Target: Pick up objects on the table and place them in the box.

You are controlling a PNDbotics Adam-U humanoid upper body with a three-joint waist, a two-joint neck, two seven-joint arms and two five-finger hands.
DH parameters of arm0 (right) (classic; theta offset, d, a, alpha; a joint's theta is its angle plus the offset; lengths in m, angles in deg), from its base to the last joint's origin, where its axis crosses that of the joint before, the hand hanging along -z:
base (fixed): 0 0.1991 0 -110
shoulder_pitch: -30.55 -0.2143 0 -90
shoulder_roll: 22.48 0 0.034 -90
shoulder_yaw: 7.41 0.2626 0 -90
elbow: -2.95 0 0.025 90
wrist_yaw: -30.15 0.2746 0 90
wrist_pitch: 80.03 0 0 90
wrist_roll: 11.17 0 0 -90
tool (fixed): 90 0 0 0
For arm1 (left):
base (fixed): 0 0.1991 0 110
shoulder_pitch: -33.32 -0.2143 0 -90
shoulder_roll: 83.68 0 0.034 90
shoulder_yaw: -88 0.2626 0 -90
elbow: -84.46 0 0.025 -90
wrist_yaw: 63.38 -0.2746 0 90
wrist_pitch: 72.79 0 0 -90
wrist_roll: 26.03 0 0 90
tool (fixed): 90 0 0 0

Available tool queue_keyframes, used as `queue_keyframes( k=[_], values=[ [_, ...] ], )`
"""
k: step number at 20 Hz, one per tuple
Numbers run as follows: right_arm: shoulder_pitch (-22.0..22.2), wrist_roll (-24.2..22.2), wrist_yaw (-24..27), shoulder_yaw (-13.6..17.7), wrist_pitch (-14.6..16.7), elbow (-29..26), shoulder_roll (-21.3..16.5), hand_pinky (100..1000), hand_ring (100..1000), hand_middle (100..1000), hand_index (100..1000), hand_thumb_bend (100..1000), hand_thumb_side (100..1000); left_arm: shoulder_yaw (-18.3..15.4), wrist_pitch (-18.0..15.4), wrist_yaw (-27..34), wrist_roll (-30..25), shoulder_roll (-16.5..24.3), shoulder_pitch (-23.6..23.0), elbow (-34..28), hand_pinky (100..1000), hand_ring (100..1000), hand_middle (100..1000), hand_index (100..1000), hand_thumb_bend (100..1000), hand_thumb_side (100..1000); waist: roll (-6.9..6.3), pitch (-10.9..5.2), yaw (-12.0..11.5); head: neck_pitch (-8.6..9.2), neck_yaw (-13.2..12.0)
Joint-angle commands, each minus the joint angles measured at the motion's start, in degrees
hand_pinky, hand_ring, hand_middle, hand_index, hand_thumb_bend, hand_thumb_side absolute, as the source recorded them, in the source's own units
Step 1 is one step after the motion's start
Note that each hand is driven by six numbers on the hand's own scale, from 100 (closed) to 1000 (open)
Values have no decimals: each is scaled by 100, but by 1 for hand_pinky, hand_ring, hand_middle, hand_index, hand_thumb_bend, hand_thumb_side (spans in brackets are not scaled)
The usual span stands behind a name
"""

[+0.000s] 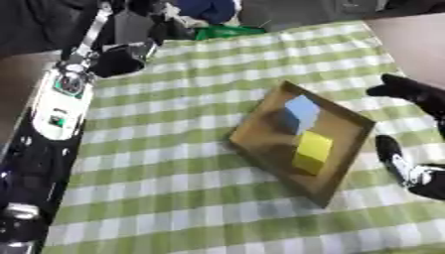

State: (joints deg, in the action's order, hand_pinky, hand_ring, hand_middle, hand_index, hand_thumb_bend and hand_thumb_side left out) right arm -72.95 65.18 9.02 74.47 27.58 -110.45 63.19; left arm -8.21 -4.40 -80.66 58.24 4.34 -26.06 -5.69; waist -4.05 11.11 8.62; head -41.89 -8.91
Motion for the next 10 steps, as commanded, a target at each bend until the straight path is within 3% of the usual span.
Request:
queue_keyframes(
  k=[1, 10],
  values=[
    [6, 156, -25, 75, -14, -119, 15, 902, 855, 798, 1000, 100, 475, -159, 193, 226, 107, -85, -158, -359, 639, 645, 636, 803, 214, 527, 44, -87, -45, -97, -139],
    [85, 293, -31, 81, -119, -119, 107, 901, 851, 793, 1000, 100, 477, -263, 461, 373, 197, -359, -620, -544, 631, 645, 634, 801, 195, 551, 34, -81, -122, -215, -372]
  ],
)
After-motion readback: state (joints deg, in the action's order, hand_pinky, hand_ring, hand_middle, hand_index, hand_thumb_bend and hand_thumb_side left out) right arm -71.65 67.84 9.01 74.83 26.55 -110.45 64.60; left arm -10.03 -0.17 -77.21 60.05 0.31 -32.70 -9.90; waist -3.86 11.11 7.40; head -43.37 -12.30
